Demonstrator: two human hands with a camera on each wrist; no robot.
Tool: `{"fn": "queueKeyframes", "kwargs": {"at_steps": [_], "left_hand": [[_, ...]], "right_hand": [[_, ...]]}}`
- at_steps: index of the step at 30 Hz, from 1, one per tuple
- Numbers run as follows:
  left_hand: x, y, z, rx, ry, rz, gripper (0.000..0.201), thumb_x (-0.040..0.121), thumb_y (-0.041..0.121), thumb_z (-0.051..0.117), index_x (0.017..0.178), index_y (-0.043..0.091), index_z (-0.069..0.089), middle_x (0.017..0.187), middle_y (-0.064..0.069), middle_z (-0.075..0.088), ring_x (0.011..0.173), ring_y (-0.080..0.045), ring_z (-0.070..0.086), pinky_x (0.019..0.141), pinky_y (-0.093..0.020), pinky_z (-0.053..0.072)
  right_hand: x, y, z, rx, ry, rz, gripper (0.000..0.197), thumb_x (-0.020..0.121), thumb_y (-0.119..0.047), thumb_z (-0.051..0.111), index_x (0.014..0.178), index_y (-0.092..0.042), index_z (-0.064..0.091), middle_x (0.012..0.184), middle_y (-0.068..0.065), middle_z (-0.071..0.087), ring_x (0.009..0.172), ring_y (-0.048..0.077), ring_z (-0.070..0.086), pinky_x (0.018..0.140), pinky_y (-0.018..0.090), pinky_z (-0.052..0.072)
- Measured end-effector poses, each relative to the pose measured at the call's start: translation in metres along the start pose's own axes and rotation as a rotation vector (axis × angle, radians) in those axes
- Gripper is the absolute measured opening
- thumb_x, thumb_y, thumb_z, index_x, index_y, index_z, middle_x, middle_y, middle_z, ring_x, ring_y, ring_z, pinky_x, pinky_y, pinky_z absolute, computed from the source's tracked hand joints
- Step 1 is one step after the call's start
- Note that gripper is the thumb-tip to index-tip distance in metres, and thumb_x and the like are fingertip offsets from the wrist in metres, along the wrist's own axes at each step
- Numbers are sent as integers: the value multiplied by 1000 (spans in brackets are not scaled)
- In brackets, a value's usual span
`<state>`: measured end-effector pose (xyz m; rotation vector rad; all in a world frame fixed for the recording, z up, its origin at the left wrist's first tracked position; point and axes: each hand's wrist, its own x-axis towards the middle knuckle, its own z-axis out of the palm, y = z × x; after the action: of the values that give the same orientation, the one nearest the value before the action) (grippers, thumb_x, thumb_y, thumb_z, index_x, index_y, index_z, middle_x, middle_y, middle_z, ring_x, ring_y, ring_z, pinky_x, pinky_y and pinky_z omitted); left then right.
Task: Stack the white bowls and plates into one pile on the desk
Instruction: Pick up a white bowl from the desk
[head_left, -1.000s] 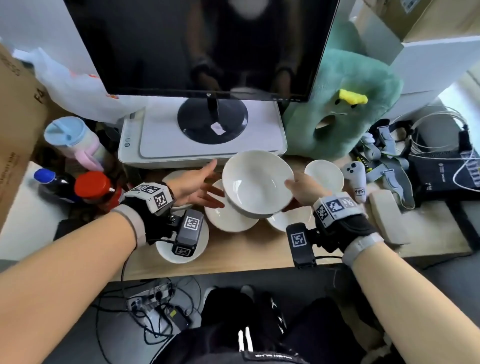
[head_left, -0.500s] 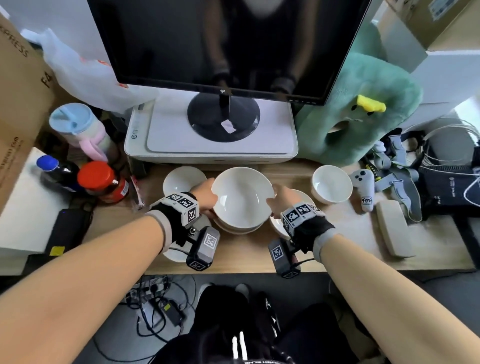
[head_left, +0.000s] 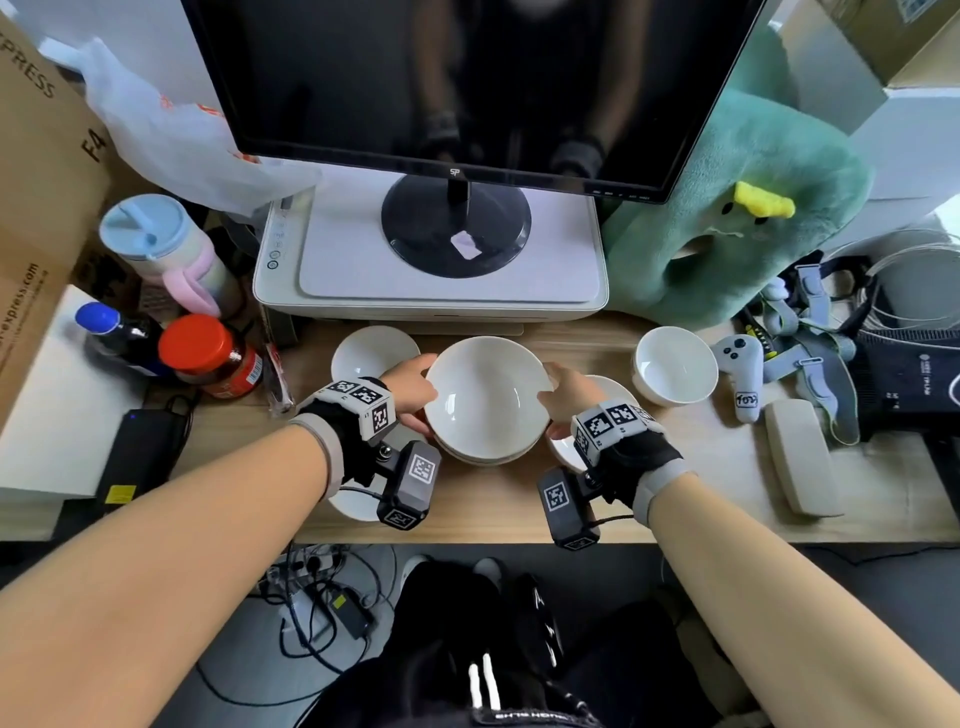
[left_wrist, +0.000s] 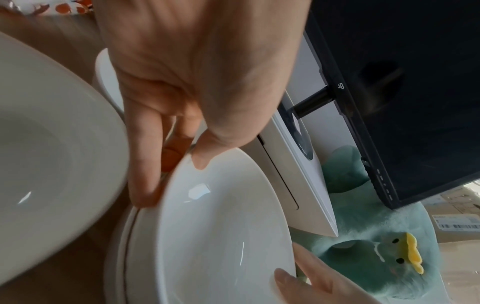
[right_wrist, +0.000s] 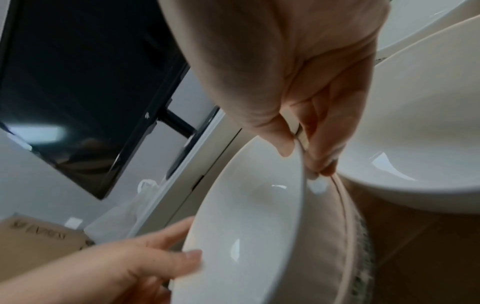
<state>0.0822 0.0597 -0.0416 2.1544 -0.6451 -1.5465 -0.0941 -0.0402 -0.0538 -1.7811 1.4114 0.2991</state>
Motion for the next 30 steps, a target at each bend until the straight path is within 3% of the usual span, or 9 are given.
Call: {"fn": "queueKeyframes", "kwargs": {"at_steps": [7,12,16,20,22,24,25,28,30], "left_hand": [[2,-7,3,-37,2,24,59,89,-4,37,139,26,35,146,-6,39,127,-36,47,61,-39,58],[1,-10,2,-79,-14,40,58,89,-3,41,140,23,34,148,-7,35,129,-37,45,77,-45,55],[-2,-9,2,-78,1,54,59,89,-5,40,140,23,35,148,-8,35,128,-38,46,75,-44,56],[-5,-9,3,-102,4,43,59,89,-4,41,141,24,34,149,-9,35,128,-38,46,73,-43,56],[-7,-8,3,-119,8,28,58,90,-2,44,142,21,33,149,-10,36,127,-40,48,75,-44,57],[-8,-9,0,-173,-2,-5,58,91,1,46,143,19,29,140,-16,45,115,-42,57,73,-41,57],[-9,-10,-2,-214,-11,-23,57,92,3,46,144,18,28,124,-19,53,100,-40,63,70,-38,57],[-10,-17,-16,-279,28,-40,46,93,14,46,139,12,37,77,-10,48,64,-24,58,49,-24,57],[-10,-24,-28,-315,102,-43,40,93,16,47,132,5,46,73,-8,45,59,-21,52,41,-19,52]], "right_hand": [[-3,12,-7,195,17,13,33,93,-26,46,126,-27,48,61,1,55,30,8,50,30,15,40],[-7,71,-44,336,457,240,37,86,-35,53,100,-4,66,78,11,59,75,24,55,67,30,49],[-19,100,-30,406,306,408,29,88,-21,54,78,5,61,92,21,58,78,31,56,79,42,55],[-27,100,-6,731,69,521,43,93,-16,49,133,-2,41,106,19,51,72,32,58,33,25,49],[-27,96,-2,776,21,491,45,95,-8,44,139,-1,36,124,27,54,71,36,61,59,31,60],[-25,95,-4,543,17,463,45,97,-6,37,140,5,33,147,24,38,116,38,54,103,33,41],[-26,93,-7,485,53,475,42,99,-8,32,138,6,37,151,20,34,131,31,44,106,24,28],[-35,88,-9,30,4,263,39,99,-22,39,120,7,54,143,17,48,121,19,52,85,14,36],[-38,93,-11,212,32,294,42,95,-24,49,123,6,56,134,19,57,111,21,57,70,15,39]]}}
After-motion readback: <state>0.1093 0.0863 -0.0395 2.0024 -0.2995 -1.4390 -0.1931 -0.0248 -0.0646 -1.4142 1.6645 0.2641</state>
